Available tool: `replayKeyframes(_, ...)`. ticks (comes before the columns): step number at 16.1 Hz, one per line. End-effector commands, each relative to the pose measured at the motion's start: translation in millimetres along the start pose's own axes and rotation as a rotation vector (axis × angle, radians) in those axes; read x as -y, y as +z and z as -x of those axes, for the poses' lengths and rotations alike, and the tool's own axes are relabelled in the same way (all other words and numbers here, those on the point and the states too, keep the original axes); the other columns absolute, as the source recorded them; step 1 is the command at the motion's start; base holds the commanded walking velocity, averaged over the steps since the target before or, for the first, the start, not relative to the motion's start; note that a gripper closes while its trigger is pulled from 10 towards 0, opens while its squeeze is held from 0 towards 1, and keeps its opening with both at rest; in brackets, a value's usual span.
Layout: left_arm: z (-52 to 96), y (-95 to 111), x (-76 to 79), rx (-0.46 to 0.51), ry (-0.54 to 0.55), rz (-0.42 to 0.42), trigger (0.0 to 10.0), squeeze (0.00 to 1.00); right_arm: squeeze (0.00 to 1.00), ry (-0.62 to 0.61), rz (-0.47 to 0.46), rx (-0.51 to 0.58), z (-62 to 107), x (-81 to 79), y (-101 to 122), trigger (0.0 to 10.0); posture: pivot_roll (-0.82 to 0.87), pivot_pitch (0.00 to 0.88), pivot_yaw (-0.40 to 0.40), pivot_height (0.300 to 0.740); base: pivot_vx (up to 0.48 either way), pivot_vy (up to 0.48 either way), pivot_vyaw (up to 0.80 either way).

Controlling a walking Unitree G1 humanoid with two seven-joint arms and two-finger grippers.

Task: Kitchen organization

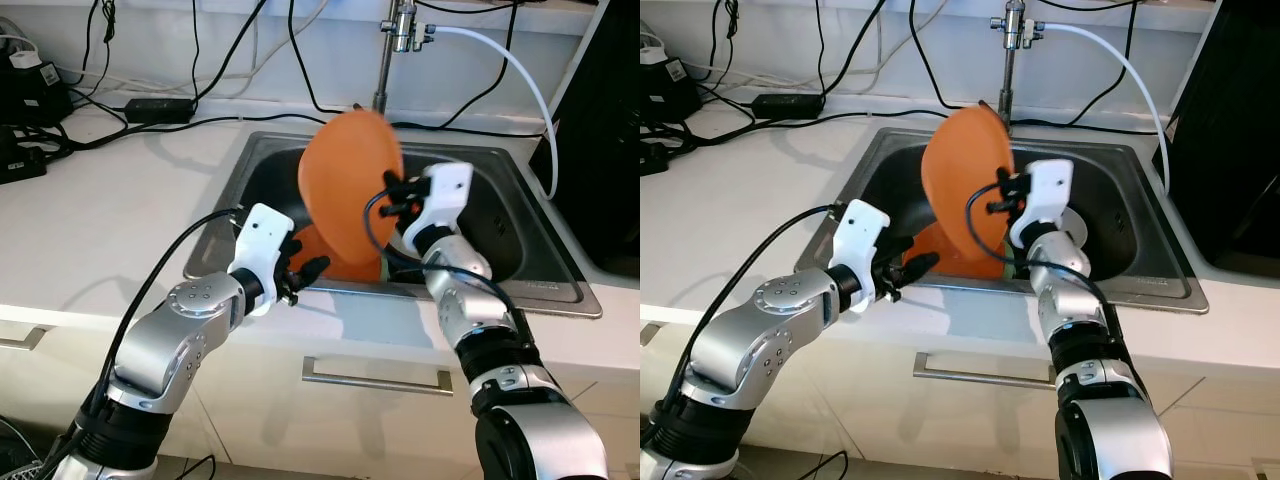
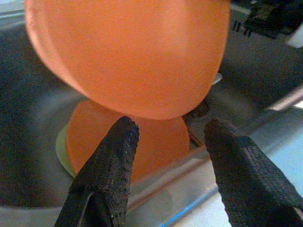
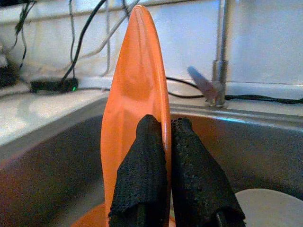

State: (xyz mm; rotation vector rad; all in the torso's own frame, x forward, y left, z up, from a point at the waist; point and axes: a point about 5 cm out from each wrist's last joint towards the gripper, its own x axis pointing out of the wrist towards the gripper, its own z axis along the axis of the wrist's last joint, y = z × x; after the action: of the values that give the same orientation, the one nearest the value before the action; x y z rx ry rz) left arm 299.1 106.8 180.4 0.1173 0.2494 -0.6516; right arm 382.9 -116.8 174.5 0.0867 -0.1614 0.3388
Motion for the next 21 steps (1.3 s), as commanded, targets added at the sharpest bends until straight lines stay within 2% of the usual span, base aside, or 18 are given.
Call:
replayKeyframes(1,2.9,-1.3,5.2,-0.021,-0.032,-0.023,10.0,0.00,0.00,0.036,0.071,0.048,-2.1,-3.5,8.6,10.0,0.13,0.000,0.010,0.740,0.000,0.000,0.00)
replayKeyframes(4,5.3,-5.3,6.5,-0.048,-0.045,-0.026,10.0,0.00,0.00,0.074,0.137,0.030,-1.1,-9.3,3.6,10.0,0.14,0.000,0.011,0.740,0.000,0.000,0.00)
replayKeyframes(14,7.6,-9.1,11.0,-0.073,-0.057,-0.028,10.0,0.00,0.00,0.149,0.199,-0.030,2.1,-23.1,-13.6,10.0,0.14,0.000,0.018,0.740,0.000,0.000,0.00)
replayKeyframes(21,6.6,-9.6,14.3,-0.079,-0.073,-0.025,10.0,0.00,0.00,0.167,0.184,-0.023,2.7,-28.1,-15.2,10.0,0.14,0.000,0.017,0.740,0.000,0.000,0.00)
